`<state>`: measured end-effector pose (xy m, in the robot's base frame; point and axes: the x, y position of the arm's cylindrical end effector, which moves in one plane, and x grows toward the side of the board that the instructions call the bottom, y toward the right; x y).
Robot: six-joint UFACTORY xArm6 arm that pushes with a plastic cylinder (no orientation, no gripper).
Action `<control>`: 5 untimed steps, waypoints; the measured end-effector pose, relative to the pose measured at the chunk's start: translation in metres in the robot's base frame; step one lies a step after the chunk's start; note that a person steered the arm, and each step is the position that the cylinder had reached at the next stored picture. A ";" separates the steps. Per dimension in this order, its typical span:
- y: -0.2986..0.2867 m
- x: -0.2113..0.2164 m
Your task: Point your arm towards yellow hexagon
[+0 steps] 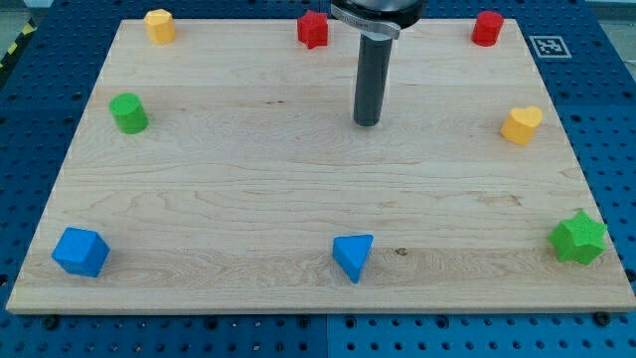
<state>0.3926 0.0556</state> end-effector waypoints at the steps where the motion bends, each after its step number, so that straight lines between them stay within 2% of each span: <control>1: 0.000 0.000; 5: 0.000 0.015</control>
<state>0.4076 0.0556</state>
